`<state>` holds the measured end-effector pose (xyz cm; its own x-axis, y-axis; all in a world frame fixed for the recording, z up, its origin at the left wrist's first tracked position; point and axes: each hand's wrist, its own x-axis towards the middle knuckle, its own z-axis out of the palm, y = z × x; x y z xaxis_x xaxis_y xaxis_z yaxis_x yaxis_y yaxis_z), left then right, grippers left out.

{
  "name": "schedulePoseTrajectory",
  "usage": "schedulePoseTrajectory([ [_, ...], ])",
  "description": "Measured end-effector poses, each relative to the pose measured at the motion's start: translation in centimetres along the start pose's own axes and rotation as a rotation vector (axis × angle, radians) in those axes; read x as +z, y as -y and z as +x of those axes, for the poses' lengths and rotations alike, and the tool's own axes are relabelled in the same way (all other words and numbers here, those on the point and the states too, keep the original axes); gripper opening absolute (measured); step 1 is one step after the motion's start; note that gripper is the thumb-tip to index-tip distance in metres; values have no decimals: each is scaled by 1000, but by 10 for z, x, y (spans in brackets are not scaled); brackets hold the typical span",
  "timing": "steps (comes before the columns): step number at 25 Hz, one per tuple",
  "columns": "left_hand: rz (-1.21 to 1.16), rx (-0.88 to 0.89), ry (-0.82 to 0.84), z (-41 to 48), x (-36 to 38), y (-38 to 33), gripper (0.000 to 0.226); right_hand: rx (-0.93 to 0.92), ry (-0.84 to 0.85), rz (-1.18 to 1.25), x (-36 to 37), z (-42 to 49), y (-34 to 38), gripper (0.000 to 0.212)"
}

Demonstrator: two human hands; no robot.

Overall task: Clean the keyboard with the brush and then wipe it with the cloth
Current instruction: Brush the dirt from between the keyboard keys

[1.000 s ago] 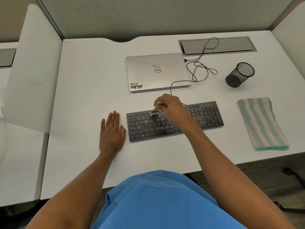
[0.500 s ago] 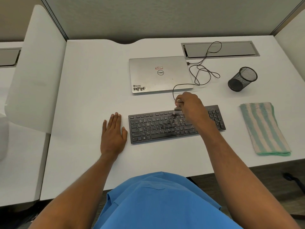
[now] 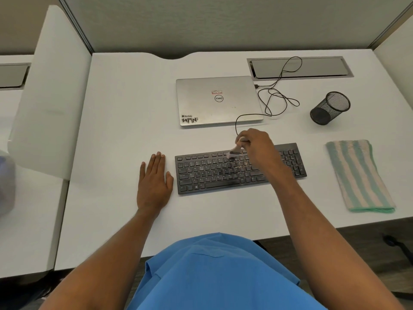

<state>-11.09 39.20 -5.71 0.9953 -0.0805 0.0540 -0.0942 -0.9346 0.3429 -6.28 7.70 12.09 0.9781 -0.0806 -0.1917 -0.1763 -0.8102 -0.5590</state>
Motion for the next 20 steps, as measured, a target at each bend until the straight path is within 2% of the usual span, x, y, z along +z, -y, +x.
schedulePoseTrajectory([
  [3,0,-4,2,0,0,0,68,103,-45,26,-8,3,-6,17],
  [6,-7,-10,4,0,0,0,68,-16,-90,90,1,6,13,13],
  [11,-3,-7,7,0,-1,0,67,-152,49,137,24,13,39,14],
  [14,-11,-11,10,0,-1,0,68,-115,69,93,18,14,30,21],
  [18,-12,-11,3,0,0,-1,68,63,45,45,-4,20,0,18],
  [20,-8,-11,6,0,0,0,68,92,3,-16,-10,23,-8,24],
])
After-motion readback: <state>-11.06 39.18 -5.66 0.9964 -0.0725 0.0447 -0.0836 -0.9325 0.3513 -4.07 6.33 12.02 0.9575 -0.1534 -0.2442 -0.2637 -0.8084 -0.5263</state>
